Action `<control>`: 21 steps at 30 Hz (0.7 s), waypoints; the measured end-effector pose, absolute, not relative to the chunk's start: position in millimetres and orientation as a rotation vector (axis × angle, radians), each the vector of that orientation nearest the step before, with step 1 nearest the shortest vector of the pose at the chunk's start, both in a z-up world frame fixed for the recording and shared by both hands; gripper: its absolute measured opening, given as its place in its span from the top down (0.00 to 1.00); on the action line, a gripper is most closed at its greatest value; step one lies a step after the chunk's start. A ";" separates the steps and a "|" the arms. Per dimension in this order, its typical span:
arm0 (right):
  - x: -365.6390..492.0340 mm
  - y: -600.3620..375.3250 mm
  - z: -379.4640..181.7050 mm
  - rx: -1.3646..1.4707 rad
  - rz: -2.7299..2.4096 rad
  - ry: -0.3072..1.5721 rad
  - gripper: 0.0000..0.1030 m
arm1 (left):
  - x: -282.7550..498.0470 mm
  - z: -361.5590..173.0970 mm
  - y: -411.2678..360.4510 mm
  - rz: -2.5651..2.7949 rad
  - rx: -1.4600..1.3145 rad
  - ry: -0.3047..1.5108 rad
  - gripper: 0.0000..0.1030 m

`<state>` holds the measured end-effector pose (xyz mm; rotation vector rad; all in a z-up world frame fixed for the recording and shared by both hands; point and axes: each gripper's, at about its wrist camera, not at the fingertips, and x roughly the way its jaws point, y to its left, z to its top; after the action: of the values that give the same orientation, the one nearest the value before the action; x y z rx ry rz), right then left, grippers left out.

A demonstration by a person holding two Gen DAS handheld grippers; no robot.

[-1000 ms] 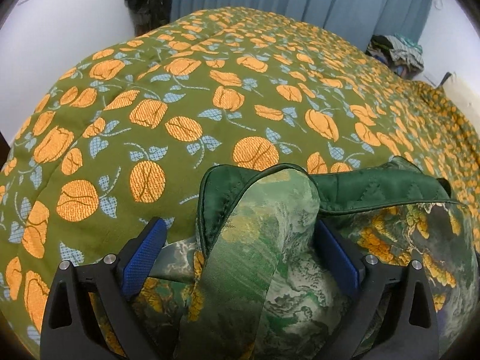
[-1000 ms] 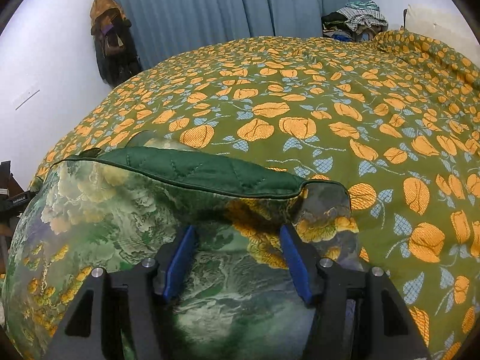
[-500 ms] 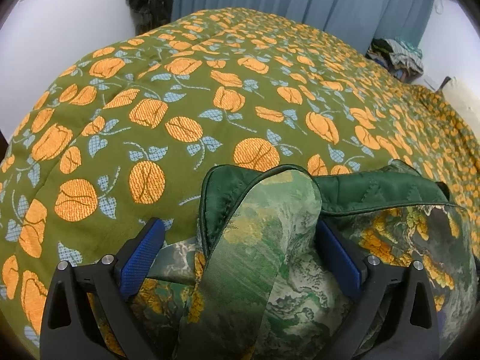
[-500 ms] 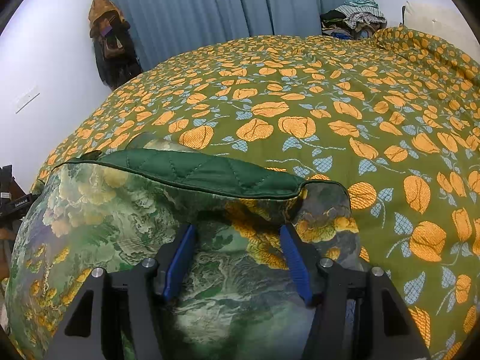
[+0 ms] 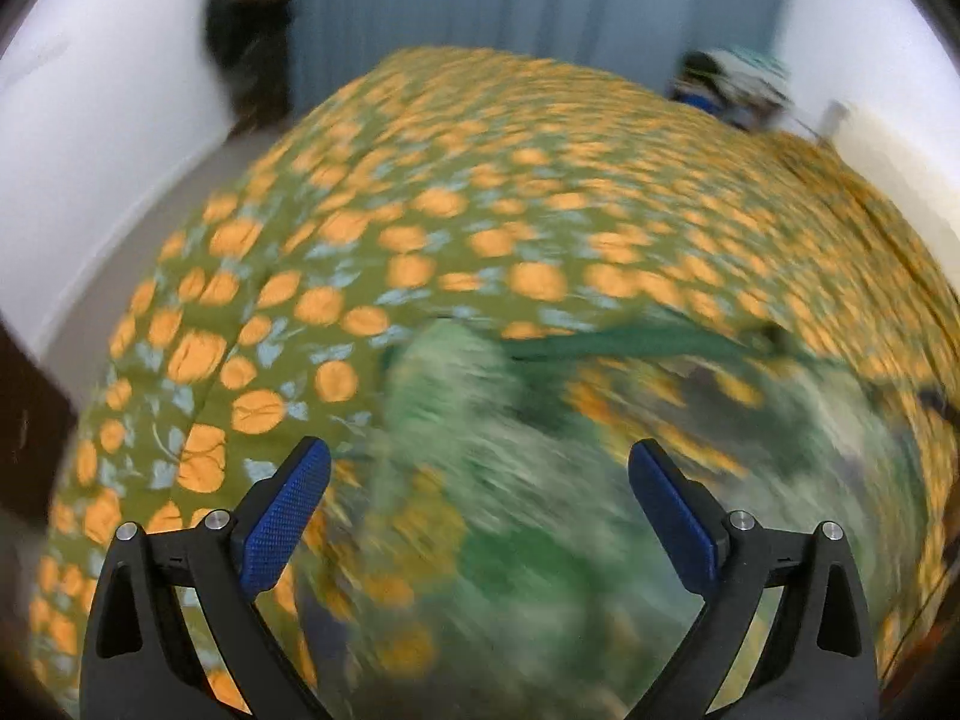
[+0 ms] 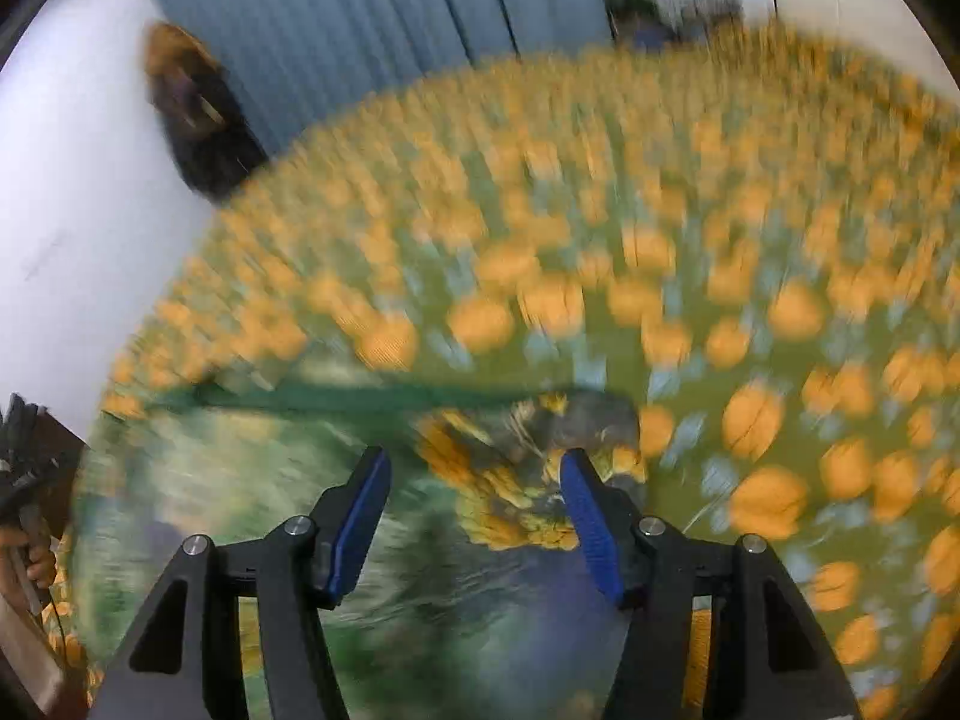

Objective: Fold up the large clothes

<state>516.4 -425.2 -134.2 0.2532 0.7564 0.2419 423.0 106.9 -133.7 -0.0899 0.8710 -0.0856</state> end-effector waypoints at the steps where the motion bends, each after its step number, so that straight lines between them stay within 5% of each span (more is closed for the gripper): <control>1: 498.4 -424.8 -123.2 0.272 0.284 0.728 0.42 | 413.0 -126.8 90.1 -0.143 -0.060 0.867 0.03; 10: 318.1 -390.8 -140.1 0.305 0.403 0.638 0.40 | 429.8 -171.2 -39.7 -0.366 0.005 1.079 0.02; 21: 320.4 -383.1 -159.5 0.283 0.424 0.711 0.40 | 534.0 -197.3 -69.5 -0.199 0.026 1.143 0.00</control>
<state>320.4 -383.1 -159.5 0.2835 0.7106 0.4241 534.0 -69.5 -197.3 0.0261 1.1434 -0.1988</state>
